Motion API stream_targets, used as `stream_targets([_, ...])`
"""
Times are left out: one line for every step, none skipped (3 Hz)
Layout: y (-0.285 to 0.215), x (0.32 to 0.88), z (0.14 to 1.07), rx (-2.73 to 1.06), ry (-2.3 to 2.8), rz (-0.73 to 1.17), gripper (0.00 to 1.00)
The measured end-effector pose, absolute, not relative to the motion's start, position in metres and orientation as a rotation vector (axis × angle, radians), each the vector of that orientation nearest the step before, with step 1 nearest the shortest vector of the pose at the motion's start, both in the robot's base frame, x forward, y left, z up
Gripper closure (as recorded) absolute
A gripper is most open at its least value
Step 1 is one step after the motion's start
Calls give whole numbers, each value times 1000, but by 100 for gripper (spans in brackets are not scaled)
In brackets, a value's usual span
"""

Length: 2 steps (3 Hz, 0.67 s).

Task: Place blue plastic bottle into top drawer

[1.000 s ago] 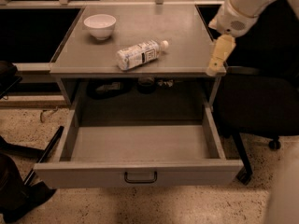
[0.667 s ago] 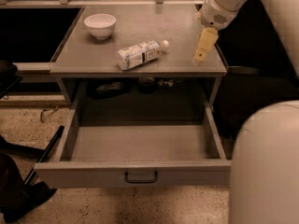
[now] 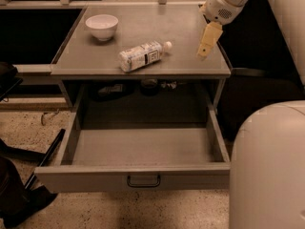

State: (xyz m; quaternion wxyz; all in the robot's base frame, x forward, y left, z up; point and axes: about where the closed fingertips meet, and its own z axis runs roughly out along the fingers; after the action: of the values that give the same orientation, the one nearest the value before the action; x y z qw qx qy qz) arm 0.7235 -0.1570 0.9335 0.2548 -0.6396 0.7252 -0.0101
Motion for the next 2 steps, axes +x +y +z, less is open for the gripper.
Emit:
stream_targets([-124,743,913,-1798,1896,38,0])
stream_targets([-66,765,894,-1901,1776,108,0])
